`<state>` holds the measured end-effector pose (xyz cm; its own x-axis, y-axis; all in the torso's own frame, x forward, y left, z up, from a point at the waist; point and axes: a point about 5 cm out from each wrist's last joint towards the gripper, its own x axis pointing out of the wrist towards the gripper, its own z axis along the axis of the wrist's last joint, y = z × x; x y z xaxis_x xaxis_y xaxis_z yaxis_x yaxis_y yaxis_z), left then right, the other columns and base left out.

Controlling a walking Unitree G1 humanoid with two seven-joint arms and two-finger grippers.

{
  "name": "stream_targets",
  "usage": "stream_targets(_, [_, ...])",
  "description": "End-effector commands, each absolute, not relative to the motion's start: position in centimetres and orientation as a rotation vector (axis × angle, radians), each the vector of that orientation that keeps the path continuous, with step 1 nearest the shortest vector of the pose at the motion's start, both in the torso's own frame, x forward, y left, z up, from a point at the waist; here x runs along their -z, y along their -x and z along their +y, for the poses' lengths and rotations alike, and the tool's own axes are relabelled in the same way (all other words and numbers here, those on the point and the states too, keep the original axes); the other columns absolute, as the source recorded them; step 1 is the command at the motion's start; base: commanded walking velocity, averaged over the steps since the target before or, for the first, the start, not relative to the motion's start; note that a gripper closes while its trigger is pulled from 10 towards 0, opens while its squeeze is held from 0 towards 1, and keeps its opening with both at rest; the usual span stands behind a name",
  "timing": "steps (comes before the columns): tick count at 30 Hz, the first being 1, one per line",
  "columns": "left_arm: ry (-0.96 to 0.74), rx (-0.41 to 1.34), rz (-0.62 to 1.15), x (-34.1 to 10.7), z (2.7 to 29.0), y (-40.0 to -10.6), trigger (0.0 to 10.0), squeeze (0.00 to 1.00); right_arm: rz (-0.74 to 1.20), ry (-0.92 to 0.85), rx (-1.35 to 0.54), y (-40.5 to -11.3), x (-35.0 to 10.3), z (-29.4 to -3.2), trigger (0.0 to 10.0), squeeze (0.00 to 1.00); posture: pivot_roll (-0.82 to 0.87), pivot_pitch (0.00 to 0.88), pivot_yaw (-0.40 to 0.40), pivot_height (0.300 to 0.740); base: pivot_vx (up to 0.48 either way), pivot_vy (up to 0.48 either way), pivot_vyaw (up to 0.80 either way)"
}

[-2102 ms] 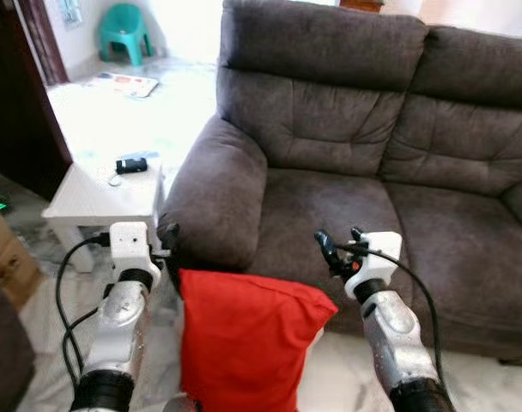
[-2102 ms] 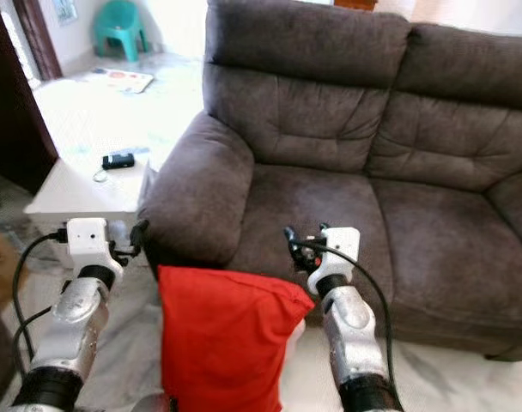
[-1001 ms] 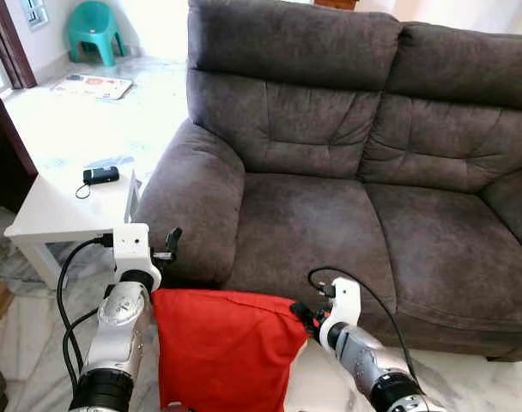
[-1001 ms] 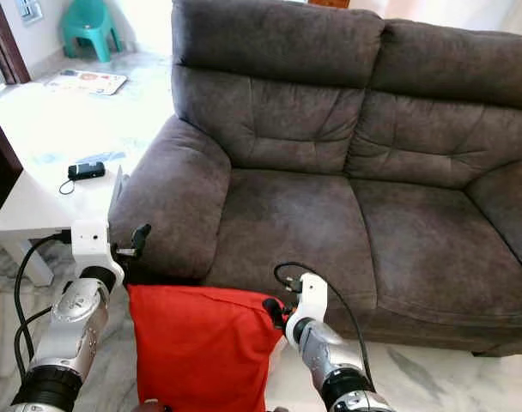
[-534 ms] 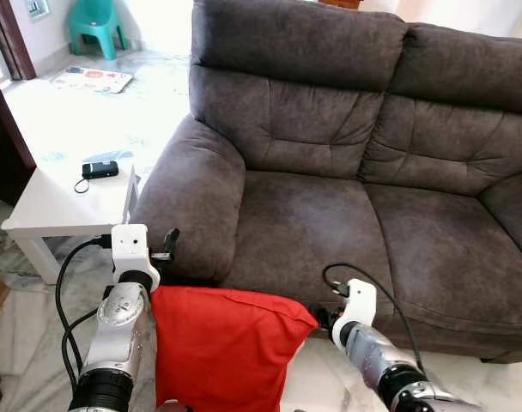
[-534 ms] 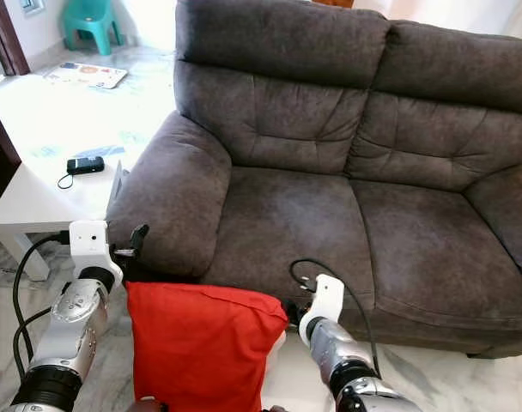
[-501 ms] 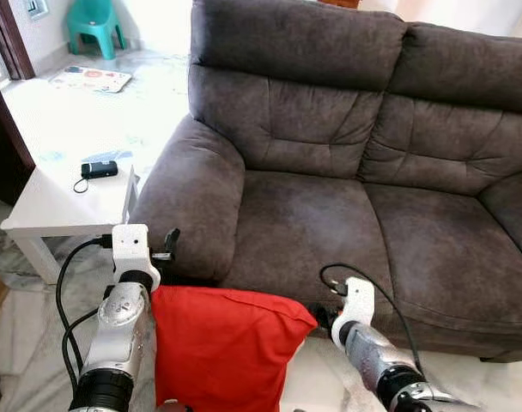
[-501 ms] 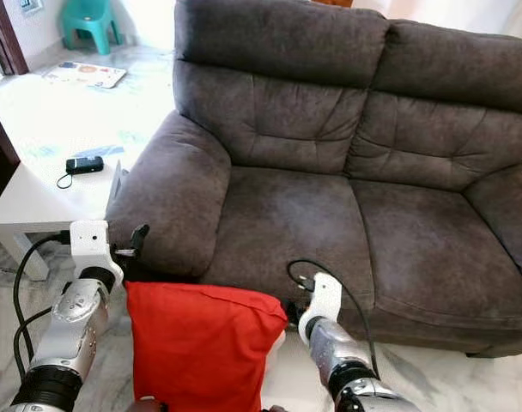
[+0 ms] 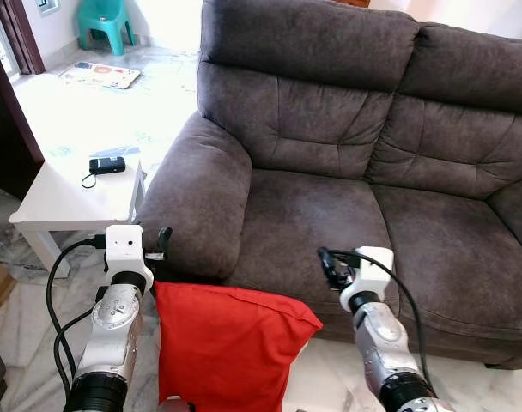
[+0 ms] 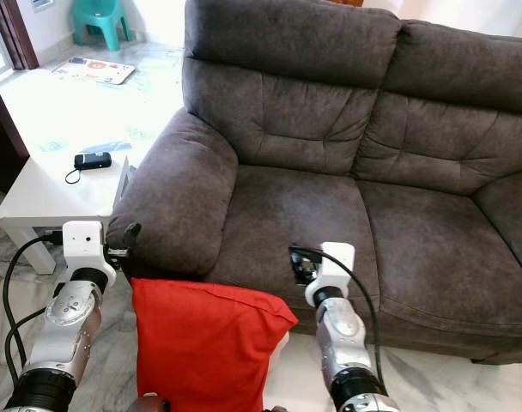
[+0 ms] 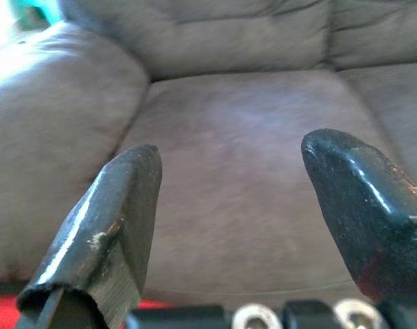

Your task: Move the pillow to the sofa from floor

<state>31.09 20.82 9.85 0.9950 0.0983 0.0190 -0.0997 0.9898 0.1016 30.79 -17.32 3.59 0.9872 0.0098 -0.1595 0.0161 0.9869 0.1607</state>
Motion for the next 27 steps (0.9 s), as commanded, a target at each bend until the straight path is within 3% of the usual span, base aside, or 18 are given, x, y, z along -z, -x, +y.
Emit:
stream_targets(1, [-0.111, -0.092, -0.046, -10.4, 20.7, -31.0, 10.0, 0.00, 0.188, -0.156, 0.048, -30.1, -2.8, -18.5, 10.0, 0.00, 0.07, 0.000, -0.144, 0.667, 0.000, 0.000, 0.00])
stream_targets(15, [-0.124, -0.047, -0.022, -10.3, 20.4, -31.8, 10.0, 0.00, 0.327, -0.074, 0.162, -27.4, -0.3, -23.0, 10.0, 0.00, 0.02, 0.000, -0.094, 0.667, 0.000, 0.000, 0.00])
stream_targets(27, [-0.111, -0.033, -0.019, -10.2, 20.0, -31.9, 10.0, 0.00, 0.517, -0.109, 0.095, -24.8, 3.1, -21.0, 10.0, 0.00, 0.03, 0.000, -0.094, 0.667, 0.000, 0.000, 0.00])
